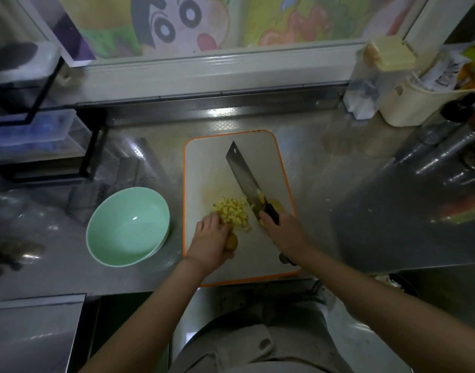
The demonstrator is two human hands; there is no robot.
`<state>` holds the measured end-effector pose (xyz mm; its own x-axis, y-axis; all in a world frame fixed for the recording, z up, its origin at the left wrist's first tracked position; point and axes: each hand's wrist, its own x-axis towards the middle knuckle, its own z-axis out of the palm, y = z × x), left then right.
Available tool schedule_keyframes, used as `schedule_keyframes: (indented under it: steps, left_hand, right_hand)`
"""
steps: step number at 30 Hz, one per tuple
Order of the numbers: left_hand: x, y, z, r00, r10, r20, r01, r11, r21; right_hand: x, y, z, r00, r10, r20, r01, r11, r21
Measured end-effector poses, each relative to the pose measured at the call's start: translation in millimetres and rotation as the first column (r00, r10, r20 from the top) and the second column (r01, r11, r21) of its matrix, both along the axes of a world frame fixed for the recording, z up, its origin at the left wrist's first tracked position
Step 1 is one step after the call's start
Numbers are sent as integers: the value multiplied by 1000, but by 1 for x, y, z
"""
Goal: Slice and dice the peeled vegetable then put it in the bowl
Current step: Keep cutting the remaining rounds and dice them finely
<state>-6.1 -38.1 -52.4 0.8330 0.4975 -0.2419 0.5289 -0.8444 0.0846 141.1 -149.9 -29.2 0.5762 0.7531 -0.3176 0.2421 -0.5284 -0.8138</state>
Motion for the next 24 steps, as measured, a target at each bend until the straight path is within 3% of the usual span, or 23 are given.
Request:
schedule_keyframes:
  steps: [2,5,10,15,24]
  left_hand:
    - [1,-1,3,998,-43,-45,45,997,56]
    - [0,2,3,997,34,-71,-26,993,115]
    - [-6,2,-1,996,69,-50,-64,994,87]
    - [-6,3,-1,999,4,-36,-2,998,57]
    - [4,1,-2,987,144,-67,-142,989,31]
  right_hand:
    - [0,-2,0,1000,-10,-9,10,1000,-1]
    - [2,-4,-1,1000,-27,-3,27,1000,4]
    - [2,-6,0,1000,-26,-16,26,1000,3]
    - [0,-4,3,1000,1,-3,-1,1000,-17]
    - [-2,-6,3,1000,6,-21,-7,1000,-27]
